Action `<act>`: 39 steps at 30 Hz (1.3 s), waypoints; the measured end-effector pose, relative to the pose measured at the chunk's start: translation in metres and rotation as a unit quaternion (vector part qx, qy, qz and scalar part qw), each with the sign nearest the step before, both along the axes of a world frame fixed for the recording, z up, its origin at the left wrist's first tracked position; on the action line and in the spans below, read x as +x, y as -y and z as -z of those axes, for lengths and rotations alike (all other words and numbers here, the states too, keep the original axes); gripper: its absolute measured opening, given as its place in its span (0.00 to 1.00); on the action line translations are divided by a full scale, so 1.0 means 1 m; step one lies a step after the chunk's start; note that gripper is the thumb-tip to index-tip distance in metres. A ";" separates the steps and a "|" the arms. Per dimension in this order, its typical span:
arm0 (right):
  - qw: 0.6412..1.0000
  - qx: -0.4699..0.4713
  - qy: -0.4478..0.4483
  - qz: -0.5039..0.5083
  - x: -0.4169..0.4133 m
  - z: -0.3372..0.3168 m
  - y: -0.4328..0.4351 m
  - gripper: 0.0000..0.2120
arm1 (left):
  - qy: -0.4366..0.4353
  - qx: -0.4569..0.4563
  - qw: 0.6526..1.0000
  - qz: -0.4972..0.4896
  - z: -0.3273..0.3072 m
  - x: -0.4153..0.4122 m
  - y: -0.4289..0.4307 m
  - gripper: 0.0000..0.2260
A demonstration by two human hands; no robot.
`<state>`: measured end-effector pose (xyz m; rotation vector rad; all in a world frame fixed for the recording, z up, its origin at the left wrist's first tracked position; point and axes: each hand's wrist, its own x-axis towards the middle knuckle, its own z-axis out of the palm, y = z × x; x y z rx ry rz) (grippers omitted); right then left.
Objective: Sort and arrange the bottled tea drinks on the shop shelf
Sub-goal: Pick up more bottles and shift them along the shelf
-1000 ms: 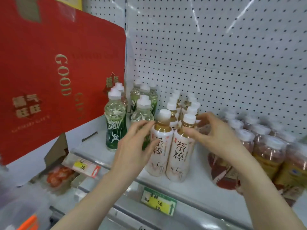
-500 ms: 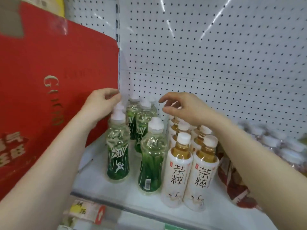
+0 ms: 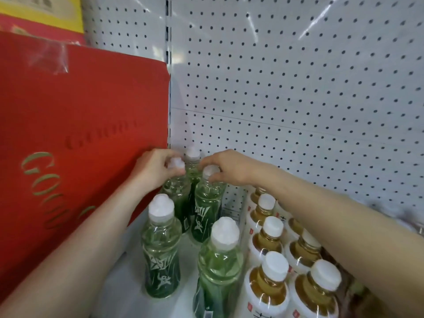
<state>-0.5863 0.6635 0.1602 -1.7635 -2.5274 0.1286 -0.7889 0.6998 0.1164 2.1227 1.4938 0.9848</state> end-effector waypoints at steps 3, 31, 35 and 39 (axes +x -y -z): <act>1.000 0.007 -0.015 -0.004 0.002 0.001 -0.002 0.21 | -0.009 0.003 1.000 0.005 -0.001 0.006 -0.006 0.20; 0.989 -0.122 -0.066 -0.055 -0.007 -0.039 0.119 0.17 | -0.105 -0.072 0.986 0.111 -0.024 -0.038 0.116 0.27; 0.997 -0.039 -0.024 -0.065 -0.017 -0.023 0.123 0.14 | -0.169 -0.036 0.984 0.035 -0.006 -0.030 0.118 0.18; 0.999 -0.003 -0.037 -0.027 -0.018 -0.021 0.109 0.13 | -0.142 0.006 0.990 0.013 0.000 -0.018 0.108 0.20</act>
